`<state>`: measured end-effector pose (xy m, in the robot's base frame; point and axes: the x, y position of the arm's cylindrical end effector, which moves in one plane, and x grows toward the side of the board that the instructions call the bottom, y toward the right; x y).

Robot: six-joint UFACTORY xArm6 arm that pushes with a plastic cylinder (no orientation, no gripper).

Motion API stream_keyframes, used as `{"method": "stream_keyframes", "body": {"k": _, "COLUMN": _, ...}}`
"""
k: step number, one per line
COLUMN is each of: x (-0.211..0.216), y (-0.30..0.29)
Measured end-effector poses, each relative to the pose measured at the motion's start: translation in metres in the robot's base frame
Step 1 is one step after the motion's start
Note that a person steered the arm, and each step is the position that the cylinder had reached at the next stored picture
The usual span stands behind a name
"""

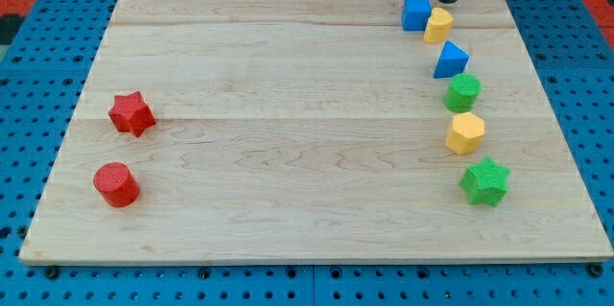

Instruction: Make a triangle of blue blocks with a yellow heart

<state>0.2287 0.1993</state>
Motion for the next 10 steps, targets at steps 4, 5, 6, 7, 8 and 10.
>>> {"method": "stream_keyframes", "body": {"k": 4, "x": 0.036, "y": -0.004}}
{"method": "stream_keyframes", "body": {"k": 5, "x": 0.051, "y": -0.004}}
{"method": "stream_keyframes", "body": {"k": 6, "x": 0.051, "y": -0.004}}
{"method": "stream_keyframes", "body": {"k": 7, "x": 0.062, "y": -0.004}}
{"method": "stream_keyframes", "body": {"k": 8, "x": 0.079, "y": 0.0}}
{"method": "stream_keyframes", "body": {"k": 10, "x": 0.098, "y": 0.002}}
